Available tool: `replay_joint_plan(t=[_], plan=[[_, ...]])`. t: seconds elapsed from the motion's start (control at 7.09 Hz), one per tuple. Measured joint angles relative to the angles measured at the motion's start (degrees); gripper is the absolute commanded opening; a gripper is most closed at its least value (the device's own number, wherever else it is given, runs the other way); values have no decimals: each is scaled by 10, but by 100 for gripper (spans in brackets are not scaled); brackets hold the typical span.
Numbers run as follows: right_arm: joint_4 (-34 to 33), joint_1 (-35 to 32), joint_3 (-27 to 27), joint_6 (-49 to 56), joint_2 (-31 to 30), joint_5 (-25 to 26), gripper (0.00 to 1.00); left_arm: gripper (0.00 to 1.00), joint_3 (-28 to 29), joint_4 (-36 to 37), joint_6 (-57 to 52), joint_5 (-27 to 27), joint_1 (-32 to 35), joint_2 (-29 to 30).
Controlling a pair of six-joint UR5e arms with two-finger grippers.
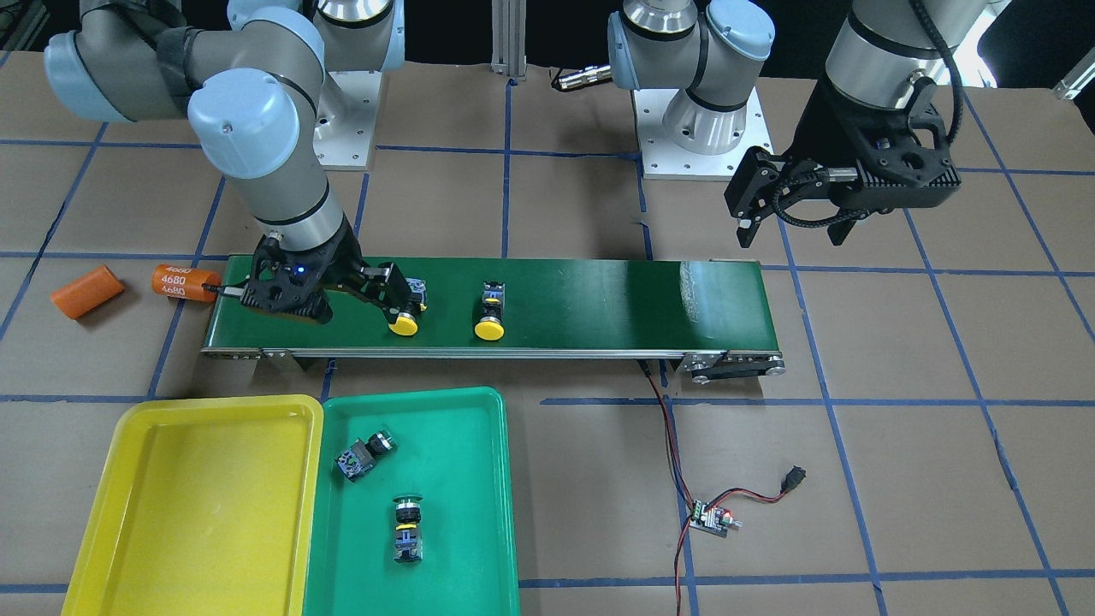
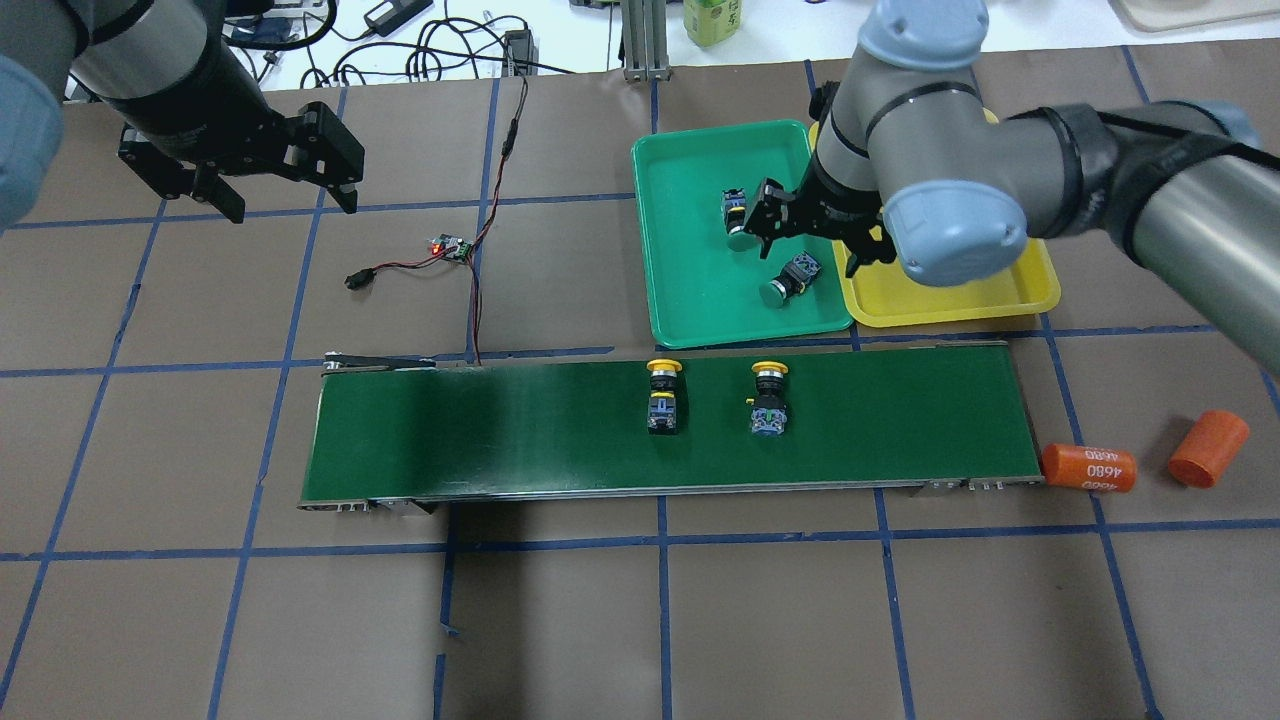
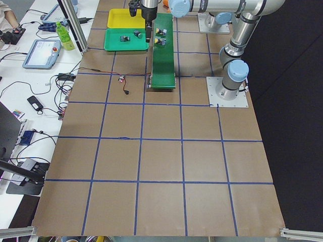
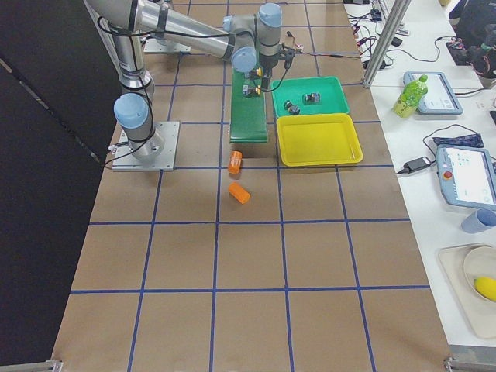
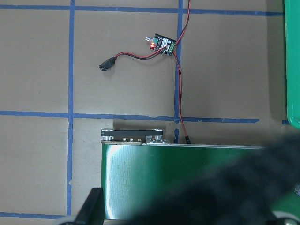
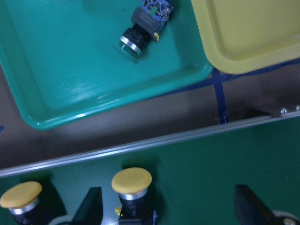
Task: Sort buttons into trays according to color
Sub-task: 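Move the right gripper to the belt and grasp a yellow-capped button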
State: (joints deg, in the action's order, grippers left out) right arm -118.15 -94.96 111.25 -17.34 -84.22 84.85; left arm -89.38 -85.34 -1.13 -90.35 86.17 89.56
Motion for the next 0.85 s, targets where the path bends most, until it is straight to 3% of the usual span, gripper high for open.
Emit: replay_joint_plan(t=[0.56, 0.71, 0.85], plan=[[-5, -3, 31, 8, 32, -9, 100, 100, -5, -2, -2, 13, 1, -2], [-2, -3, 31, 8, 38, -9, 79, 100, -8, -3, -3, 12, 1, -1], [0, -4, 32, 8, 40, -9, 25, 100, -9, -6, -3, 11, 1, -2]])
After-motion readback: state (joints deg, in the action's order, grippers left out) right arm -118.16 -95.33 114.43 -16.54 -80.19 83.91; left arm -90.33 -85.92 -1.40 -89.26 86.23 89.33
